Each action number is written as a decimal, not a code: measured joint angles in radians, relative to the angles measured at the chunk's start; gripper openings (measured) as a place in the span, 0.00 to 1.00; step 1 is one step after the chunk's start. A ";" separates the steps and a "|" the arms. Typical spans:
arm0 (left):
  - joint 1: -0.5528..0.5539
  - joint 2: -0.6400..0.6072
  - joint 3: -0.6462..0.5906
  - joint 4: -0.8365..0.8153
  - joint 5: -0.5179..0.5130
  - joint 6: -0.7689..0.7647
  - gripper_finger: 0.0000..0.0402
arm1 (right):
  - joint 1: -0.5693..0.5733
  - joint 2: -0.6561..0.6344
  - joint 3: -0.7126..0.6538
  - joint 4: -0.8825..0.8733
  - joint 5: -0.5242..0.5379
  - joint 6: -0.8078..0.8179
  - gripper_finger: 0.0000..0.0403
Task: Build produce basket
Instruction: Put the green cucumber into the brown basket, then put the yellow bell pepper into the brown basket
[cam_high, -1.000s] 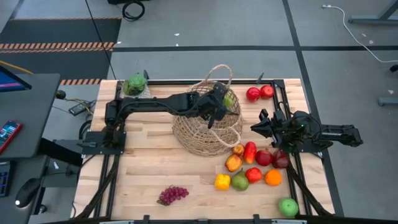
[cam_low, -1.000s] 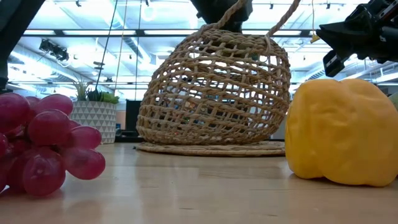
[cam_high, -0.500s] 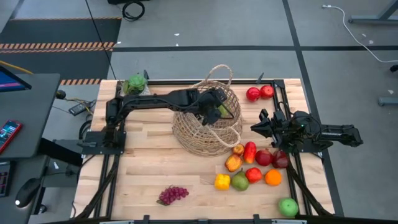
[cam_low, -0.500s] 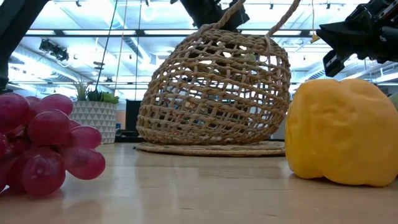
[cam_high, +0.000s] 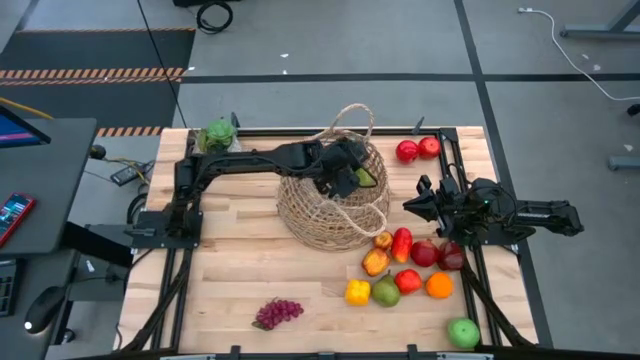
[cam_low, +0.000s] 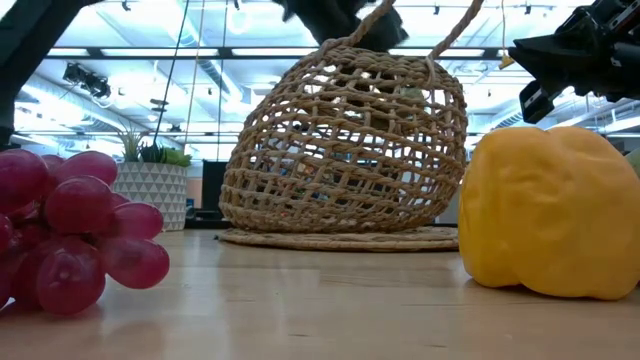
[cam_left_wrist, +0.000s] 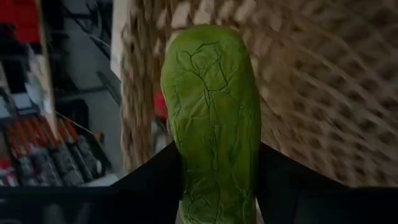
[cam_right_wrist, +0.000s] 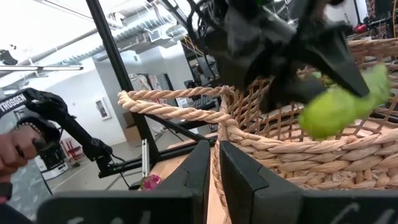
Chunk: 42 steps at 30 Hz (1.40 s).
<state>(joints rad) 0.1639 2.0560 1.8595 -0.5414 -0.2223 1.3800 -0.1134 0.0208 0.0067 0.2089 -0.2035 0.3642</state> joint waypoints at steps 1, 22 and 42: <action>0.002 0.013 0.000 -0.003 0.005 0.016 0.42 | 0.000 0.000 0.000 0.001 0.000 0.000 0.10; 0.065 0.112 -0.001 0.019 0.059 -0.026 0.46 | 0.000 0.000 0.000 0.007 0.000 0.000 0.10; 0.061 0.112 -0.001 -0.033 0.049 -0.196 0.76 | 0.000 0.000 0.000 0.007 0.000 0.000 0.10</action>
<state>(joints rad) 0.2245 2.1677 1.8587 -0.5741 -0.1735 1.1842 -0.1131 0.0204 0.0067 0.2157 -0.2035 0.3641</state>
